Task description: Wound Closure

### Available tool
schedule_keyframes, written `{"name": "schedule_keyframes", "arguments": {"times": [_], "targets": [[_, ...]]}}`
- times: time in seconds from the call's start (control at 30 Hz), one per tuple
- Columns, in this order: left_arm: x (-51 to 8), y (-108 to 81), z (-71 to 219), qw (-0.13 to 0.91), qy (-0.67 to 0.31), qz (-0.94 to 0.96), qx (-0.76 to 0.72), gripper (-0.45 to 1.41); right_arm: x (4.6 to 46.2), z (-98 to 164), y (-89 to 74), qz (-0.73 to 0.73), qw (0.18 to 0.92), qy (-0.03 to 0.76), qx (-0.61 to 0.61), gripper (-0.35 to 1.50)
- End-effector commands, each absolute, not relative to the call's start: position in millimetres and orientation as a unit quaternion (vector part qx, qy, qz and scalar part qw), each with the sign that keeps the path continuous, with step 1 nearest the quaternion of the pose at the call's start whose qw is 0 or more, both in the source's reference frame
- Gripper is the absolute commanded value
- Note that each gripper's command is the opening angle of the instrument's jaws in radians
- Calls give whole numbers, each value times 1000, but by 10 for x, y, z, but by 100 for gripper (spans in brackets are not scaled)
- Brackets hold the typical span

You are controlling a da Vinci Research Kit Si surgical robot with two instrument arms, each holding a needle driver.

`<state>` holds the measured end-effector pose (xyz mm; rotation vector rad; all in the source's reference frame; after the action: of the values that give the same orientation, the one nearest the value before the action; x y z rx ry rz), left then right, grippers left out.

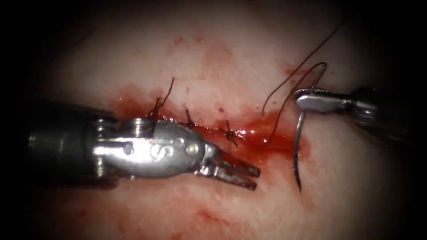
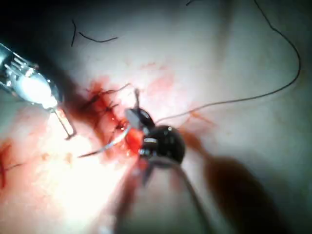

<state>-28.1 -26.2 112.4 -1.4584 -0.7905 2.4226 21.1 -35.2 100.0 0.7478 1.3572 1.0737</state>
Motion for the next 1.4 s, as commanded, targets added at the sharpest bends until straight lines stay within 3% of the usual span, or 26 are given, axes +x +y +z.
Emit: {"name": "schedule_keyframes", "arguments": {"times": [0.03, 0.1, 0.57, 1.4], "targets": [[-290, -260, 1133, 116, -276, 823, -483, -31, 215, 1003, -356, 460, 590, 584, 317, -35], [-296, -250, 1142, 143, -297, 826, -458, -45, 213, 1002, -358, 455, 596, 588, 304, -35], [-320, -253, 1198, 171, -315, 865, -350, -45, 212, 994, -361, 444, 617, 597, 255, -35], [-299, -236, 1268, 149, -302, 908, -250, -45, 220, 982, -362, 405, 651, 612, 195, -35]]}}
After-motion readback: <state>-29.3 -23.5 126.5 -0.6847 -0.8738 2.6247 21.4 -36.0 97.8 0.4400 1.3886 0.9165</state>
